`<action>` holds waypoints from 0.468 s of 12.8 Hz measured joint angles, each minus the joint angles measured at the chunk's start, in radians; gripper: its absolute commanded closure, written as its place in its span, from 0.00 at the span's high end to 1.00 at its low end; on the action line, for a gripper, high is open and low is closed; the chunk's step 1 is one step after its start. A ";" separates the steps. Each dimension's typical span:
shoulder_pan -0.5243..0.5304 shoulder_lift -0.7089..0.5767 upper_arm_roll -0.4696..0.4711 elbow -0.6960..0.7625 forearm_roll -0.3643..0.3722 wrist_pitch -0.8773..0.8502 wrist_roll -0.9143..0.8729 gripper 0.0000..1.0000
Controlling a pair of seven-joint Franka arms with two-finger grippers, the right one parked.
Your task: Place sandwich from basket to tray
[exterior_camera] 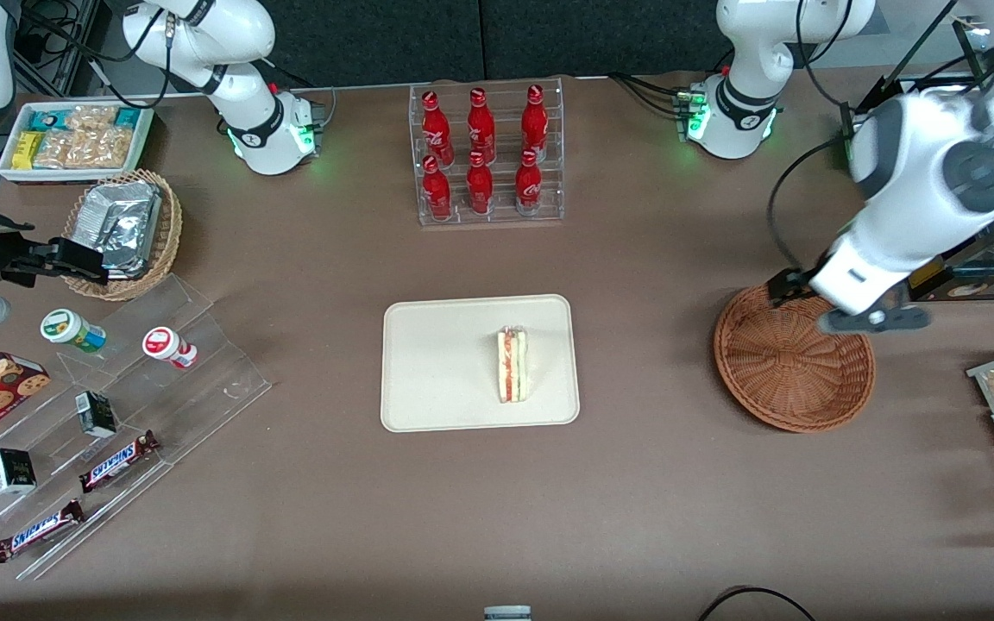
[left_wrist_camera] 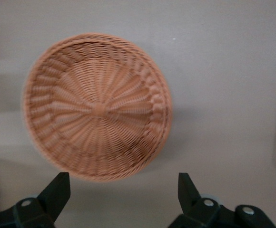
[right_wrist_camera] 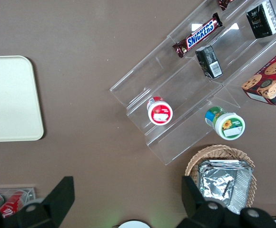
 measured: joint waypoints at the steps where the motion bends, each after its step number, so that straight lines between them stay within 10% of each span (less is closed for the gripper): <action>1: 0.008 -0.024 0.010 0.021 0.000 -0.049 0.016 1.00; 6: 0.010 -0.031 0.012 0.210 0.000 -0.322 0.035 1.00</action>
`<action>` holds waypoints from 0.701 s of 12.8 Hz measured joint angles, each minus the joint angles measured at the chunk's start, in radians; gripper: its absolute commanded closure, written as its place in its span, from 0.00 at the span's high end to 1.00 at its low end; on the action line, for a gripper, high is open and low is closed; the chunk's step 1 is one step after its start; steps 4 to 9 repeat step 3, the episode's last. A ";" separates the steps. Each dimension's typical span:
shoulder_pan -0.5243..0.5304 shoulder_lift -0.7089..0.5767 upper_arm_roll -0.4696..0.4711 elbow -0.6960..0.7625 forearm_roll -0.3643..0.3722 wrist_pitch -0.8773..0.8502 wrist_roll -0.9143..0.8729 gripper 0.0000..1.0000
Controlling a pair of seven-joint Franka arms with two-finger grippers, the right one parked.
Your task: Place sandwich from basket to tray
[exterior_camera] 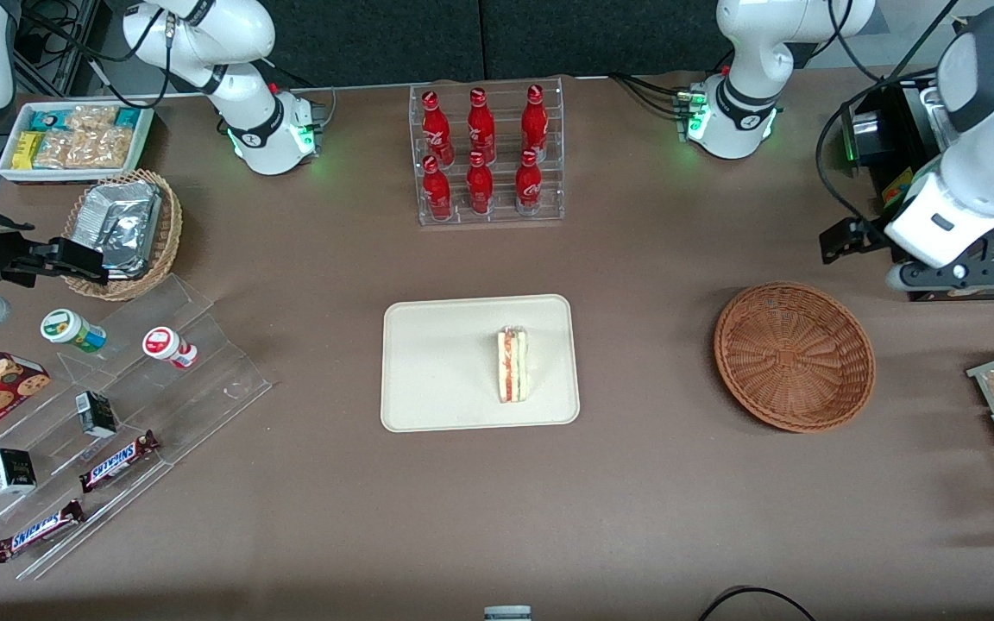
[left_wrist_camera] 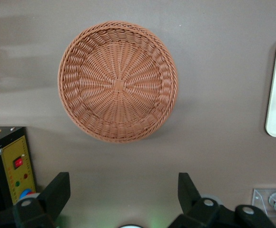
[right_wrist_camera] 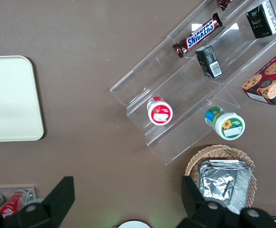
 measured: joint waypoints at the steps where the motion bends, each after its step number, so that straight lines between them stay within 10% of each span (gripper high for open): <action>1: 0.000 0.002 0.000 0.023 0.000 -0.037 0.001 1.00; 9: 0.000 0.003 0.000 0.060 0.000 -0.097 0.001 1.00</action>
